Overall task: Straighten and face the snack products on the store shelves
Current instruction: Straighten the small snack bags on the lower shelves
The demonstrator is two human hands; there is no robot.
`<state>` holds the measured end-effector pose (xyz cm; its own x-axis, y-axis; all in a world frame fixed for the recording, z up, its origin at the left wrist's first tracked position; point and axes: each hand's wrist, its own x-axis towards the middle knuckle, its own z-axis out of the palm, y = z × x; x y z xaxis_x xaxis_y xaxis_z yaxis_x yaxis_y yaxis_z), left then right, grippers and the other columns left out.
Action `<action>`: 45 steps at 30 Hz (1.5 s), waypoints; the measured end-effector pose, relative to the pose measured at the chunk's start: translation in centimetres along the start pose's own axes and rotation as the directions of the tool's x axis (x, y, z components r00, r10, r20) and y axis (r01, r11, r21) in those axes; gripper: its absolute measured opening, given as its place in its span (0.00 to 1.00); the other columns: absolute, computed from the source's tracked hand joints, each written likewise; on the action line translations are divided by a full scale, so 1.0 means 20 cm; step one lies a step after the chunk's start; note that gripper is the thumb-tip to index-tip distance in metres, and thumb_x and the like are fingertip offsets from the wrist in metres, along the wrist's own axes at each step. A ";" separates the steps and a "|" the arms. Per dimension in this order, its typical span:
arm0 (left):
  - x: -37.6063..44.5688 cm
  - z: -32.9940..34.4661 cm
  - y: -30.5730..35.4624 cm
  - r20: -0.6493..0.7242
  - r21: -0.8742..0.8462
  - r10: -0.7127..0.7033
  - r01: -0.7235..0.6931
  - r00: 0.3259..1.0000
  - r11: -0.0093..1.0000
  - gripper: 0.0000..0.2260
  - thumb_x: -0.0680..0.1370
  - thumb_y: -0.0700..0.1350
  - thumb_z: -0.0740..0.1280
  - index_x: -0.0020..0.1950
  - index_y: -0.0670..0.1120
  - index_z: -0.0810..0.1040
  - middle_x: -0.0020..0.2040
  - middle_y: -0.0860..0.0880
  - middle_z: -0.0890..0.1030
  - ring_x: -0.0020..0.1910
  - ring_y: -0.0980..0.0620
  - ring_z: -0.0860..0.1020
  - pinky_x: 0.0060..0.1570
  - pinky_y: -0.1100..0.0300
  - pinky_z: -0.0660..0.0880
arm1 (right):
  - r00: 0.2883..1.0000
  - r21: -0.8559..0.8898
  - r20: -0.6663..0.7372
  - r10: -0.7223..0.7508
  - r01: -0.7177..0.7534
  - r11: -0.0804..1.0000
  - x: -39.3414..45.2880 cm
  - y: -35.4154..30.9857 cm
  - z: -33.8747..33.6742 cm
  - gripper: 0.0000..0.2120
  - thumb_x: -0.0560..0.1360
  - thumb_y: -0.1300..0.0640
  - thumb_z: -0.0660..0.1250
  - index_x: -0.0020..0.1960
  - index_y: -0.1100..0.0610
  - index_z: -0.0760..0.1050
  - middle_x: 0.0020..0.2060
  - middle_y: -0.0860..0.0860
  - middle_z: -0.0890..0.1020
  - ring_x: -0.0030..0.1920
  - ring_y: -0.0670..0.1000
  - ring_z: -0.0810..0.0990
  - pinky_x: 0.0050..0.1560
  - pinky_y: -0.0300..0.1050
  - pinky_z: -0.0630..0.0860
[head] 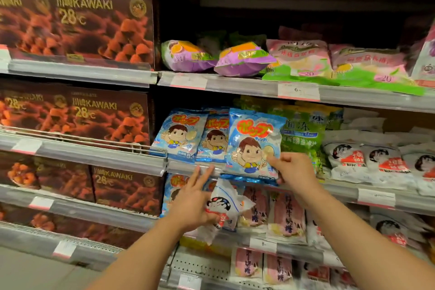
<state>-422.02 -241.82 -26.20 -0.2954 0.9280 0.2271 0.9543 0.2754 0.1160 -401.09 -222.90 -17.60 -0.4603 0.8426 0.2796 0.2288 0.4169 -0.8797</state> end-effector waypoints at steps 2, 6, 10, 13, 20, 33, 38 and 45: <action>0.00 0.00 0.00 0.007 0.017 -0.010 0.010 1.000 1.000 0.19 0.70 0.69 0.71 0.37 0.56 0.73 0.79 0.61 0.31 0.81 0.49 0.33 0.71 0.42 0.66 | 1.000 -0.006 0.001 0.006 -0.006 1.000 0.06 -0.13 0.08 0.24 0.77 0.54 0.74 0.26 0.55 0.68 0.21 0.51 0.72 0.23 0.52 0.78 0.34 0.52 0.74; 0.01 0.01 0.00 0.019 0.035 -0.004 0.004 1.000 0.999 0.17 0.70 0.67 0.72 0.40 0.55 0.77 0.79 0.62 0.30 0.81 0.50 0.33 0.72 0.42 0.65 | 1.000 -0.018 -0.023 0.018 -0.019 1.000 0.24 -0.29 0.24 0.15 0.77 0.55 0.74 0.36 0.64 0.79 0.31 0.58 0.81 0.29 0.52 0.82 0.41 0.61 0.85; 0.00 0.01 0.03 0.018 0.001 -0.001 0.001 1.000 1.000 0.17 0.71 0.67 0.72 0.42 0.55 0.78 0.80 0.60 0.31 0.81 0.47 0.33 0.74 0.39 0.61 | 0.996 -0.057 0.040 0.076 -0.074 0.996 0.34 -0.37 0.39 0.05 0.79 0.59 0.71 0.51 0.60 0.81 0.49 0.58 0.83 0.39 0.52 0.83 0.45 0.53 0.86; 0.00 0.01 0.02 0.034 0.015 0.000 -0.001 0.999 1.000 0.17 0.71 0.67 0.71 0.41 0.55 0.76 0.80 0.58 0.30 0.81 0.45 0.33 0.74 0.38 0.61 | 0.989 -0.207 0.078 0.124 -0.105 0.973 0.37 -0.33 0.47 0.07 0.78 0.60 0.72 0.48 0.58 0.73 0.49 0.57 0.81 0.43 0.57 0.86 0.48 0.57 0.85; 0.01 0.02 0.02 0.038 0.014 -0.013 0.013 0.999 1.000 0.21 0.71 0.68 0.70 0.52 0.53 0.84 0.78 0.62 0.26 0.80 0.47 0.31 0.74 0.37 0.61 | 0.958 -0.424 0.164 0.235 -0.146 0.894 0.45 -0.24 0.45 0.16 0.74 0.55 0.74 0.54 0.63 0.73 0.45 0.59 0.85 0.46 0.59 0.87 0.47 0.57 0.85; 0.00 -0.05 0.04 0.144 0.017 -0.057 0.055 0.988 0.998 0.21 0.70 0.67 0.74 0.53 0.53 0.83 0.78 0.62 0.27 0.81 0.47 0.33 0.73 0.34 0.61 | 0.863 -0.472 0.096 -0.496 0.479 0.741 -0.15 0.01 0.20 0.16 0.77 0.62 0.65 0.64 0.54 0.76 0.61 0.50 0.78 0.63 0.51 0.74 0.64 0.47 0.72; 0.03 -0.08 0.16 0.240 -0.040 -0.135 0.149 0.961 0.988 0.22 0.70 0.67 0.74 0.58 0.56 0.82 0.77 0.55 0.23 0.79 0.40 0.29 0.74 0.37 0.63 | 0.877 -0.561 0.244 -0.413 0.475 0.678 -0.32 0.32 0.10 0.13 0.76 0.50 0.63 0.57 0.53 0.79 0.55 0.48 0.80 0.58 0.52 0.76 0.60 0.51 0.75; 0.02 -0.04 0.24 0.128 -0.171 -0.135 0.156 0.983 0.973 0.24 0.67 0.70 0.73 0.61 0.64 0.81 0.79 0.50 0.28 0.80 0.38 0.33 0.79 0.40 0.51 | 0.852 -0.146 0.486 0.194 -0.139 0.979 -0.50 0.44 0.08 0.24 0.78 0.39 0.68 0.69 0.50 0.73 0.63 0.44 0.78 0.58 0.43 0.80 0.54 0.36 0.76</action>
<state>-417.59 -240.25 -24.80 -0.4134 0.9066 0.0842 0.8746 0.3697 0.3137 -395.78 -228.16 -28.72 -0.7649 0.6331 -0.1190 0.4135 0.3408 -0.8444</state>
